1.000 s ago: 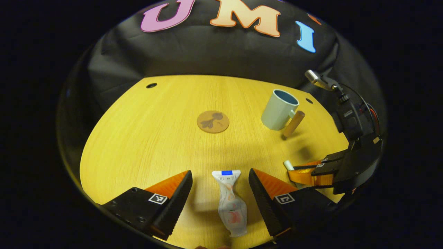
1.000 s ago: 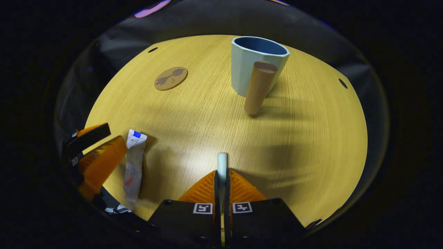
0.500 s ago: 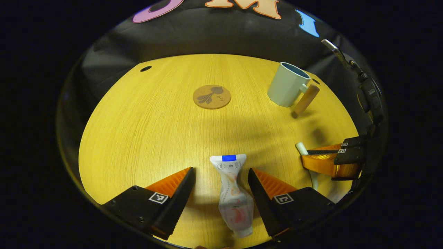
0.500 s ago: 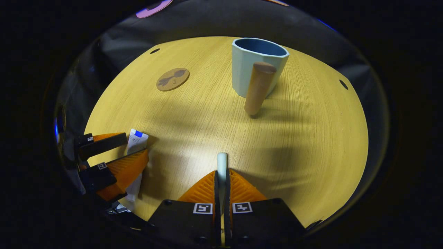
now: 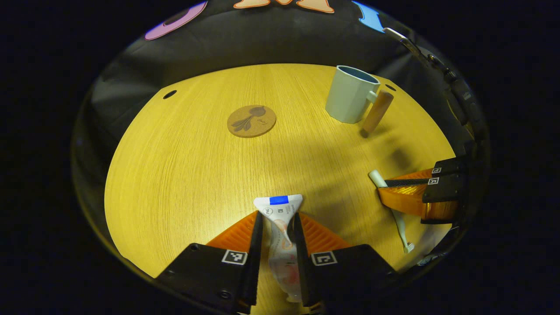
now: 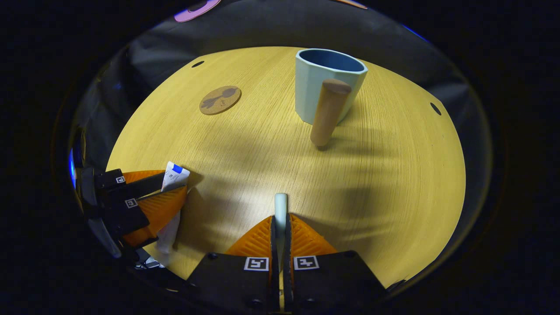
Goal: Put the toothbrush and toothpaste on the desktop into the cup, then pick up the cup and place it on the coaster on the desktop.
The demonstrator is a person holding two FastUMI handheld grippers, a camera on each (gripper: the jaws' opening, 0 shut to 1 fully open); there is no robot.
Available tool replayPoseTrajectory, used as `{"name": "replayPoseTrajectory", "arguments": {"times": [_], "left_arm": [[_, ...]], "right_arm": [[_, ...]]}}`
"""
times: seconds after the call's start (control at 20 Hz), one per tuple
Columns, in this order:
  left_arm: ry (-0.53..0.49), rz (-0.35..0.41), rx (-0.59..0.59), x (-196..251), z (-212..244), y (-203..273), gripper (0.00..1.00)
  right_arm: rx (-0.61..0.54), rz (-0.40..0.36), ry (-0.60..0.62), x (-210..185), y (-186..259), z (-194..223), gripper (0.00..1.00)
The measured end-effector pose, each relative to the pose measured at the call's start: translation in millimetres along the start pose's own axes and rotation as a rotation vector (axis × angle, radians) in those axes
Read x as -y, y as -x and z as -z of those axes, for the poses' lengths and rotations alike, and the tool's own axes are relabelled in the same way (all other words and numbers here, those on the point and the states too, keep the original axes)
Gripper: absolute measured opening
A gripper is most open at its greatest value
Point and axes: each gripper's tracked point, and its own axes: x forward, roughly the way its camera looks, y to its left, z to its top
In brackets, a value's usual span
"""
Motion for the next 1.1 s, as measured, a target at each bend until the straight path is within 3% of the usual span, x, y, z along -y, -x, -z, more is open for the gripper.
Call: {"name": "replayPoseTrajectory", "arguments": {"times": [0.05,0.1,0.4,0.8,1.1], "left_arm": [[0.012,0.004,0.000,0.9,-1.1,0.4,0.33],[0.021,0.008,0.005,2.2,-1.9,-1.6,0.18],[0.060,0.004,0.044,2.9,-3.4,-1.2,0.03],[0.105,0.029,0.097,1.9,-11.0,11.6,0.01],[0.098,0.048,0.209,3.5,-28.0,51.3,0.00]], "right_arm": [[-0.001,0.000,0.001,0.0,0.8,0.2,0.07],[-0.001,0.000,0.002,1.8,0.4,1.5,0.07],[0.024,-0.002,-0.011,1.6,-0.2,0.6,0.07],[0.067,-0.071,-0.103,0.8,6.2,-1.8,0.06],[0.246,-0.087,-0.121,2.4,37.2,-33.8,0.06]]}}
